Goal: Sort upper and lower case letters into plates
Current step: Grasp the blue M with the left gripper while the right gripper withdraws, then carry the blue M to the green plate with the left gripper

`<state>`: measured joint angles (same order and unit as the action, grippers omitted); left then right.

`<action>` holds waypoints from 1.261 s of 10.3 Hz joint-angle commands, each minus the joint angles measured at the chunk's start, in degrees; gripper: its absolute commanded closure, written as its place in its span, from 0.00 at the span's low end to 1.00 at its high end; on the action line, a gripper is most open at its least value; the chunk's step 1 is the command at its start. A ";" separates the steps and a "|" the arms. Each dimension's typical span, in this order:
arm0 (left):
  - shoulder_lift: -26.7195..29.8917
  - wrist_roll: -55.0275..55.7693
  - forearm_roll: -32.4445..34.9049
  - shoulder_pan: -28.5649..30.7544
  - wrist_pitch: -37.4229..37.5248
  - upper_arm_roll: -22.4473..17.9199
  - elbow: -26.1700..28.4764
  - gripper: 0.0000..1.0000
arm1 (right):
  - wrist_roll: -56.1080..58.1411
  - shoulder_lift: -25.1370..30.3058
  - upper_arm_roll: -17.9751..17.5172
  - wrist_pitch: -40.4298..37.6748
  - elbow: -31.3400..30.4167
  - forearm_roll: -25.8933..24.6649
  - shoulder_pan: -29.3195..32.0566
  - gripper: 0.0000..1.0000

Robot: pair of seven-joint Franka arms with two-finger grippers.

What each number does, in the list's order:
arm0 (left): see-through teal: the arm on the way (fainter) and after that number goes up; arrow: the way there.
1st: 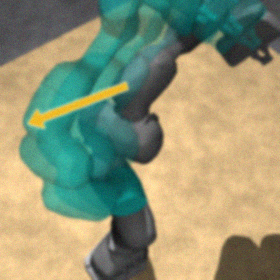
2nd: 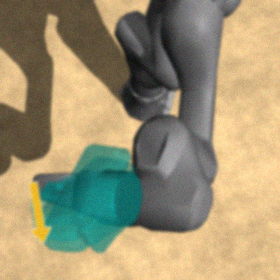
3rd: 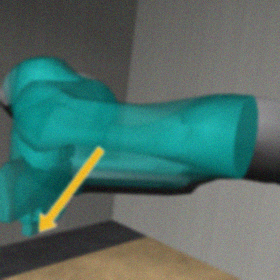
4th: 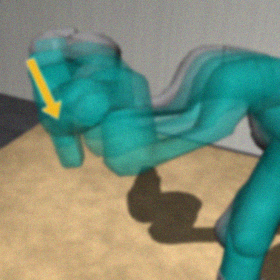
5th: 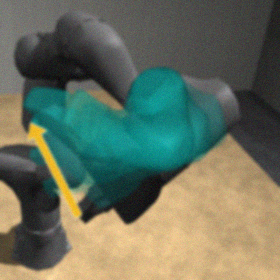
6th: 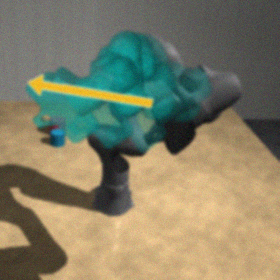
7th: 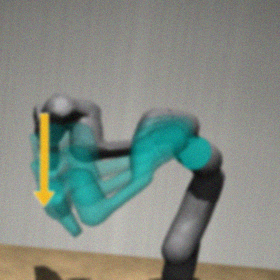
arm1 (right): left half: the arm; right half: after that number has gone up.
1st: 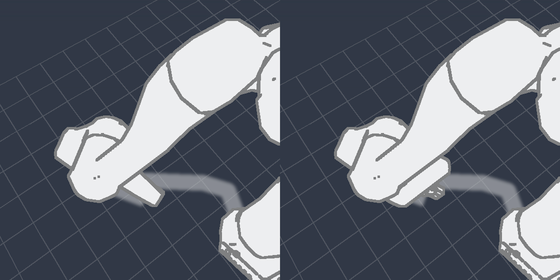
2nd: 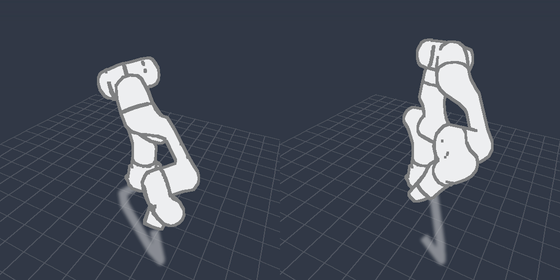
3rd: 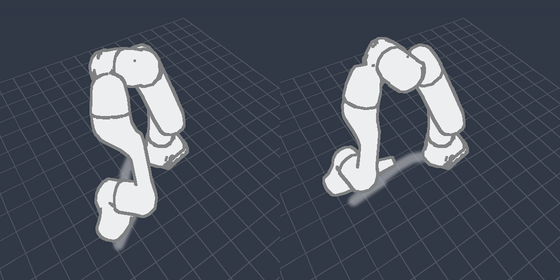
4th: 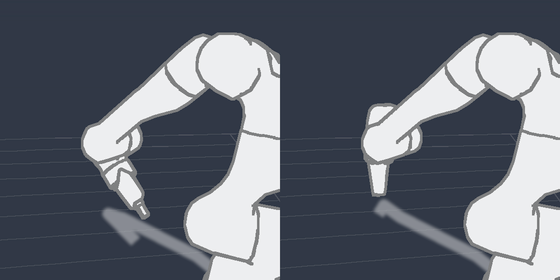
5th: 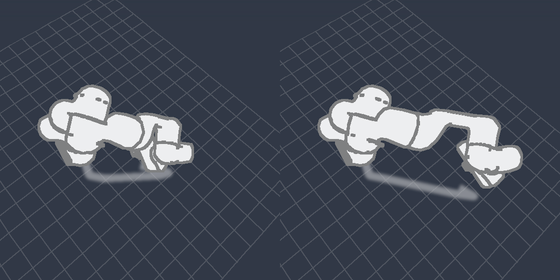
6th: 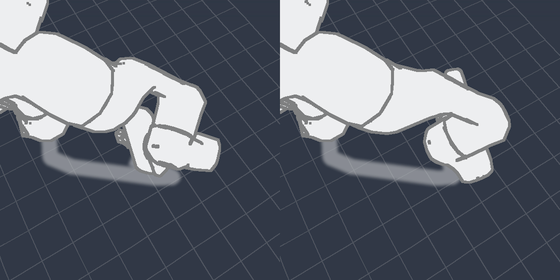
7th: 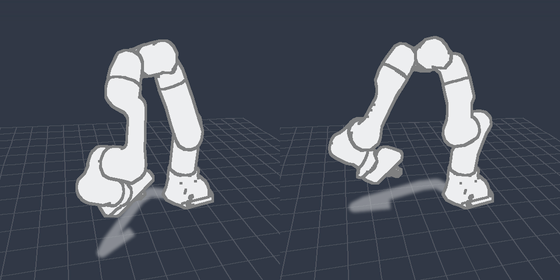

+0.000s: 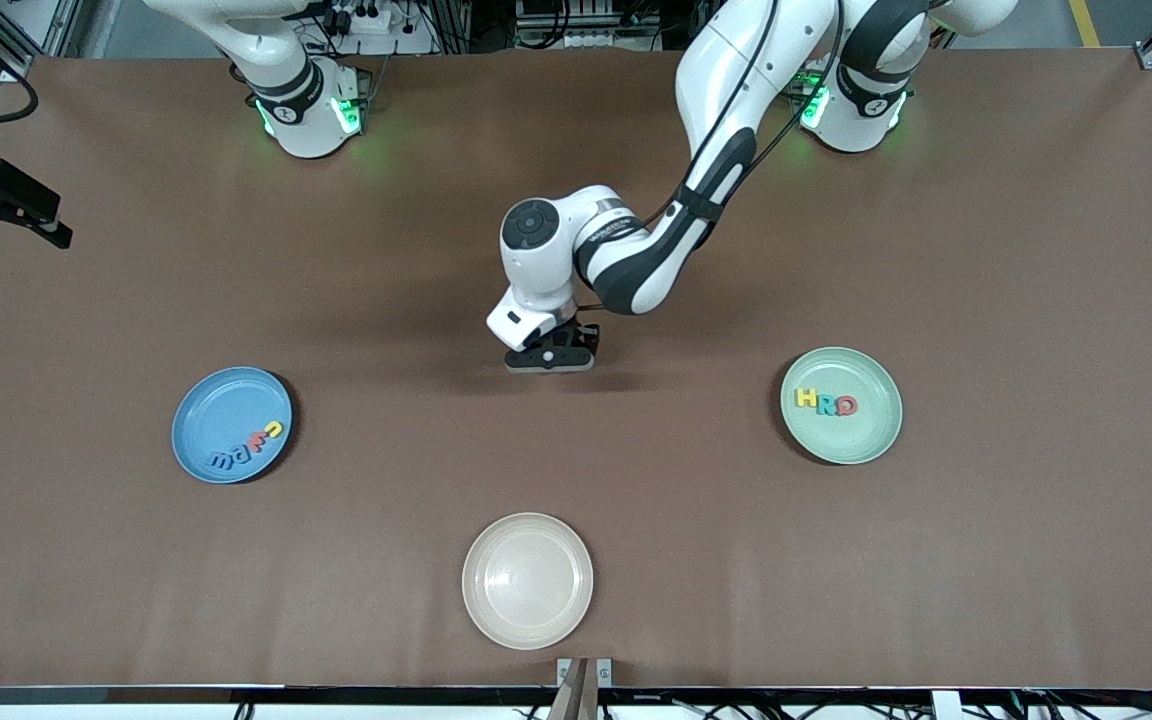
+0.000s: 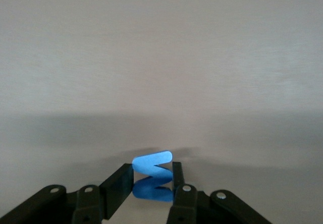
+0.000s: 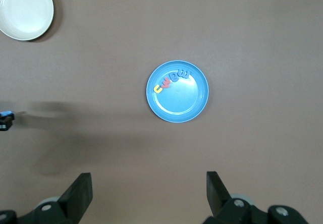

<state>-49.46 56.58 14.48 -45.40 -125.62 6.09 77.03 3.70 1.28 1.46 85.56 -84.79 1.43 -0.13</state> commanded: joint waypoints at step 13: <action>22.21 -50.48 9.76 32.63 8.31 1.20 30.53 0.97 | -4.22 -0.85 0.04 -0.65 1.38 -1.43 -0.31 0.00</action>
<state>-29.05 9.94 21.75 -16.25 -114.35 6.49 104.01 1.48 1.06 1.56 85.43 -84.66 1.09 -0.15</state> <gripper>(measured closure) 0.621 0.000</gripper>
